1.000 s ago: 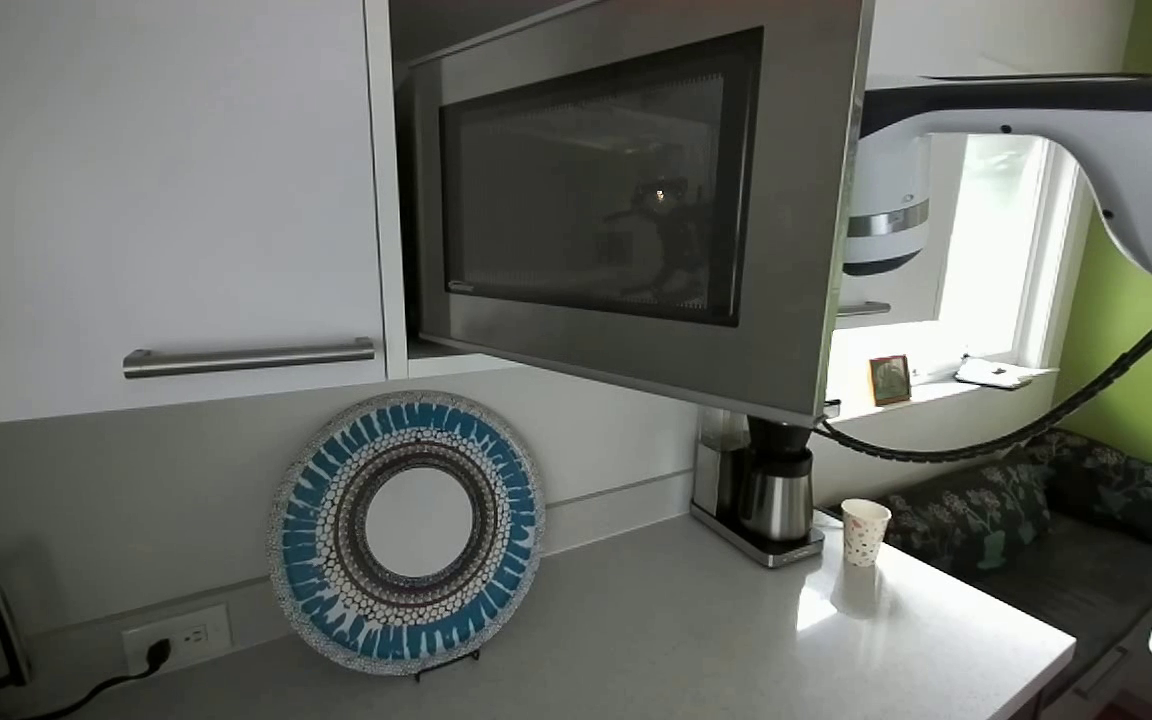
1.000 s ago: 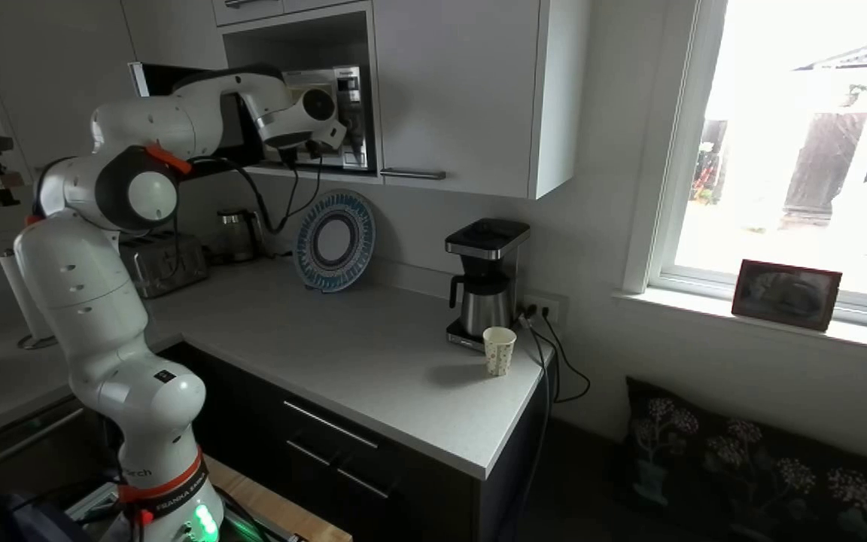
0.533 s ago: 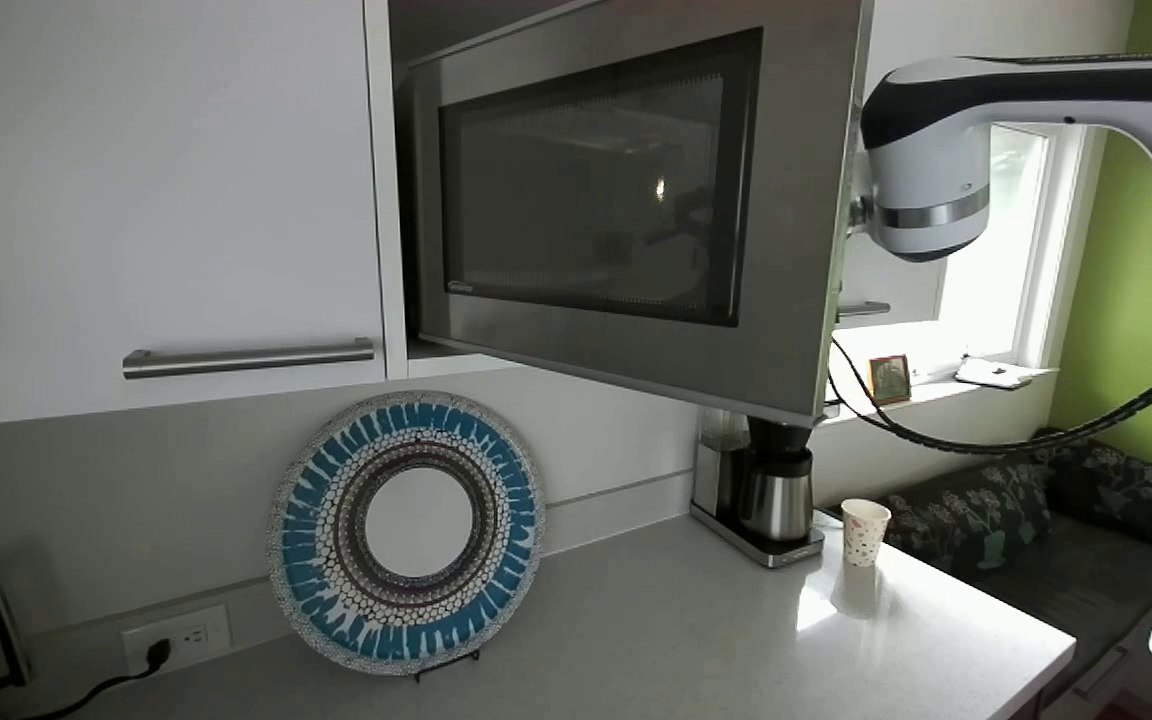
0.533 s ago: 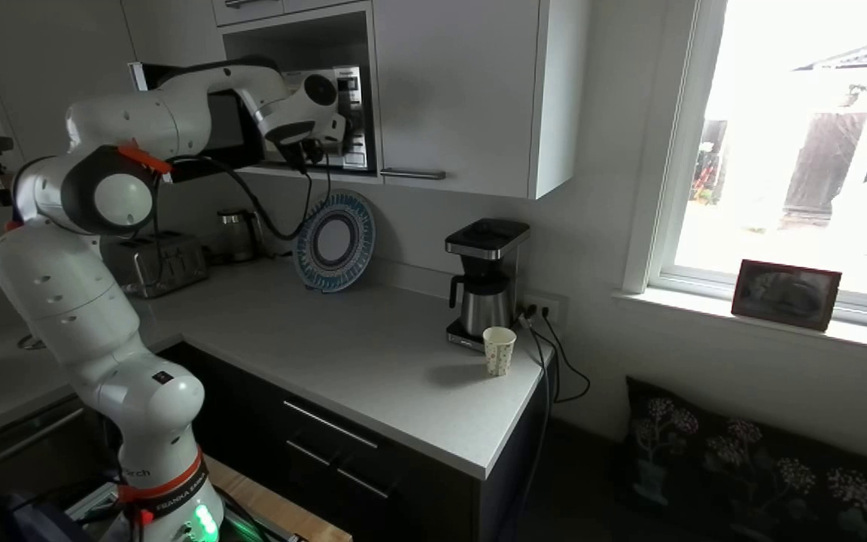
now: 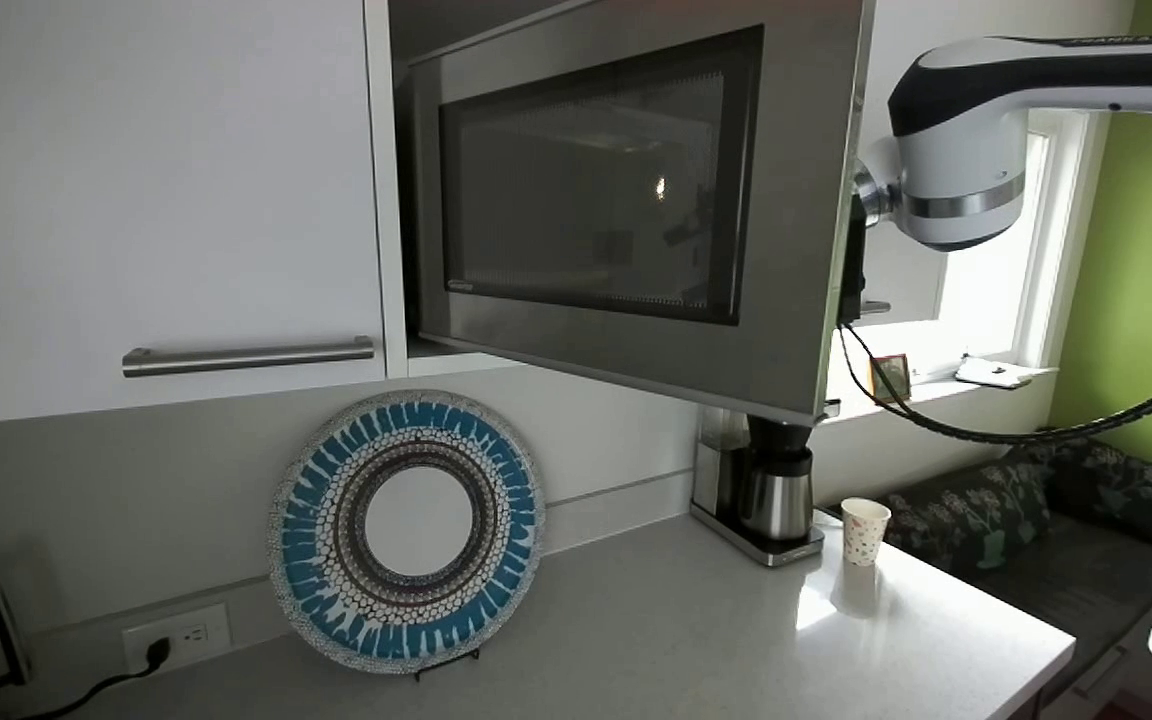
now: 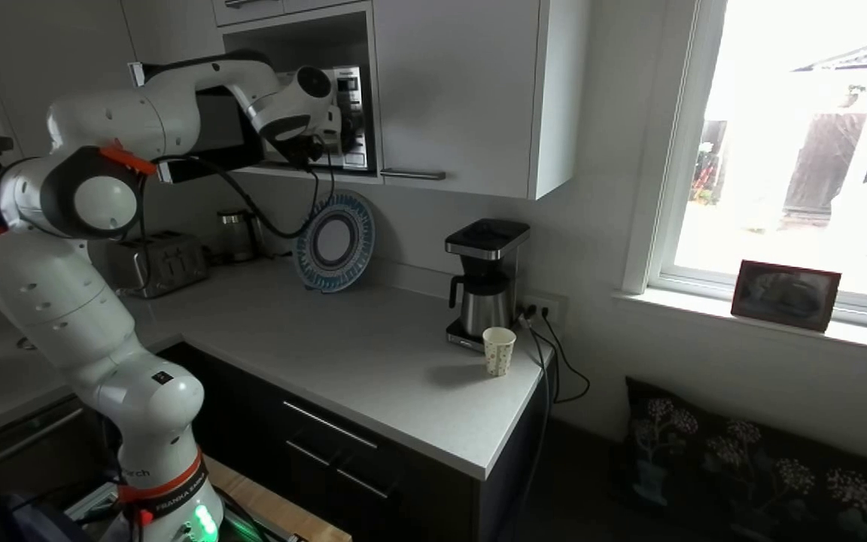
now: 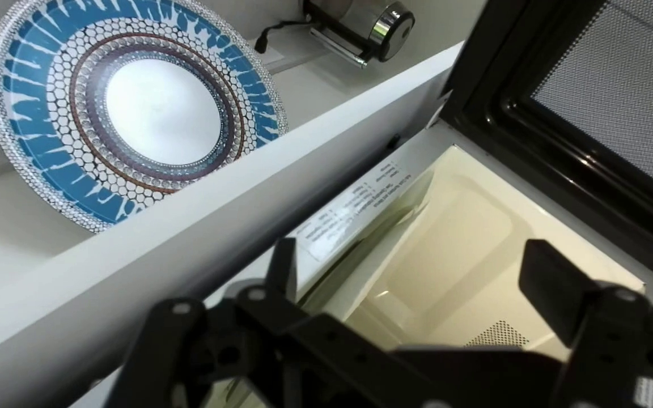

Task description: Put the plate in the microwave and then close the microwave door

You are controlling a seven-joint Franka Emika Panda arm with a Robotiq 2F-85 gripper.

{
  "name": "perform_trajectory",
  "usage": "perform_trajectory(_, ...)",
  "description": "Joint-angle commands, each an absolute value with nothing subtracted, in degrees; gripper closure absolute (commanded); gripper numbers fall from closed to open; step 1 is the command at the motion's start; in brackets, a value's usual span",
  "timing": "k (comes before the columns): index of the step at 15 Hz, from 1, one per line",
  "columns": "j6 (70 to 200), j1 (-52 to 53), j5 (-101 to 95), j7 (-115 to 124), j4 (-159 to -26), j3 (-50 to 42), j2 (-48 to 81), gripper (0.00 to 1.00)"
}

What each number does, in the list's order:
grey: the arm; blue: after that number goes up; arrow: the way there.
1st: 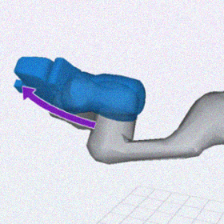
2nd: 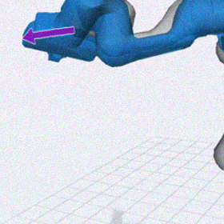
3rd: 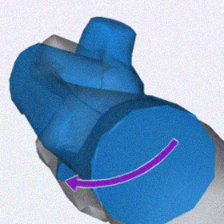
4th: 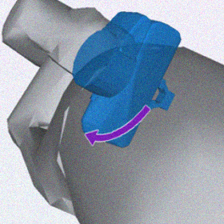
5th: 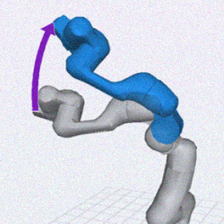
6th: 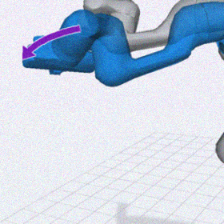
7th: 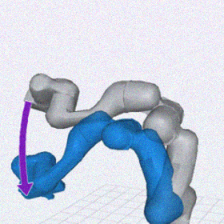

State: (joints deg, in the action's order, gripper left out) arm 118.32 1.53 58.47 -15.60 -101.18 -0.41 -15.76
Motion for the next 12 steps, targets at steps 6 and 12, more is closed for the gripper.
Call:
perform_trajectory(6,110.92,0.71,47.72,-14.08,-97.01,-0.86,-16.20,0.00)
perform_trajectory(12,92.28,1.53,31.93,-15.67,-84.01,-2.10,-17.02,0.00)
